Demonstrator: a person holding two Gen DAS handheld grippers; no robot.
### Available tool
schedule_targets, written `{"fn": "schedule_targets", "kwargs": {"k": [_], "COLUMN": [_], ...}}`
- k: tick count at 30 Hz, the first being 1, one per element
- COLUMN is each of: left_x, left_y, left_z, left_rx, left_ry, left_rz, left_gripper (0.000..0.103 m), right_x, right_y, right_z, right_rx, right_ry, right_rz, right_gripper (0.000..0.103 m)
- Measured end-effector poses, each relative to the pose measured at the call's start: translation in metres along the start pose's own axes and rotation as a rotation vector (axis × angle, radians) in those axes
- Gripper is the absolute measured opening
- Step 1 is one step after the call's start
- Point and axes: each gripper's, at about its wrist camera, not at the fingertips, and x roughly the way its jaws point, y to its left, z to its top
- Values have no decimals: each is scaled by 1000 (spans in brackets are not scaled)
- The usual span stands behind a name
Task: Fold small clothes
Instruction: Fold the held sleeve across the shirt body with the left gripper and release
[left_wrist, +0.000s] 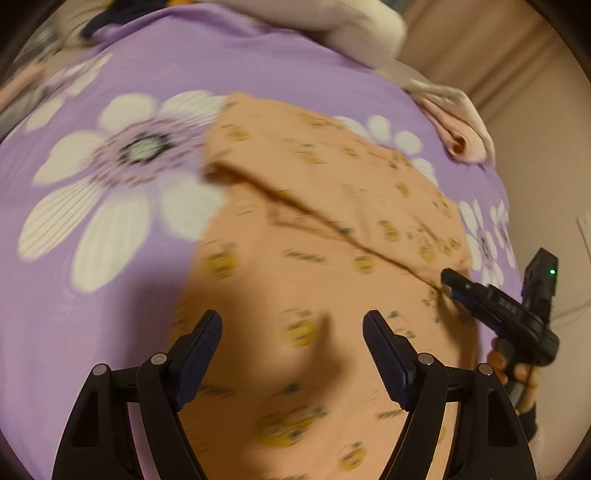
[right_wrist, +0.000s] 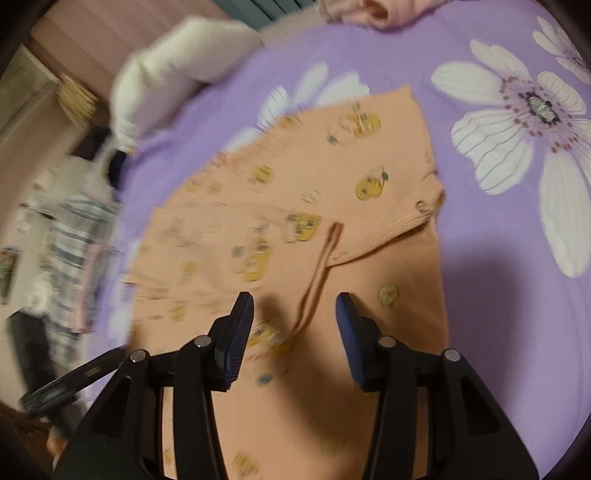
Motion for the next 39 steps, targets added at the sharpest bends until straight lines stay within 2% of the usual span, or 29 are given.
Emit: {"fn": "schedule_targets", "kwargs": {"k": [2,3,7,10,13,15,16,17,18,22,25,27,29,31,32,39], "left_x": [-6,-9,-17,-18,-14,-13,-13,-12,-10,6,23,33,40,48,51,70], "left_y": [14,20,35,40,37,29,27,23,18,2,-7,-12,-17,-23,-24,-25], "left_z": [-3,-3,-6,-5,4,15,20,28,36,67,81,86,87,88,89,83], "left_rx": [-27,-39,-66,-75,-77,-55,-48,-40,-34,-19,-4,1,26,69,79,134], "left_ry": [-8,-12,-29,-36,-42,-63,-72,-81,-88,-114,-114,-114,-110,-111,-108,-79], "left_rz": [6,10,4,-13,-28,-31,-31,-41,-54,-71,-40,-28,-10,41,56,120], "left_gripper": [78,78,78,78,78,78,78,78,78,78,78,67,61,57,52,51], "right_x": [5,3,-27,-47,-43,-34,-29,-28,-29,-40,-34,-29,-23,-18,-15,0], "right_y": [6,11,24,18,4,-6,-11,-17,-22,-15,-3,2,10,13,13,8], "right_z": [4,6,12,23,28,31,31,31,31,25,19,15,11,8,6,1], "right_rx": [-26,-42,-109,-93,-86,-81,-72,-59,-39,-63,-122,-160,-195,-225,-240,-248], "right_ry": [-12,-17,-113,-175,-151,-134,-117,-108,-120,-198,-181,-173,-167,-161,-154,-108], "right_rz": [-43,-64,-79,-107,-145,-249,-297,-326,-337,-247,-190,-173,-172,-175,-182,-214], "right_gripper": [12,5,4,5,7,9,13,30,35,36,34,32,30,30,29,25]}}
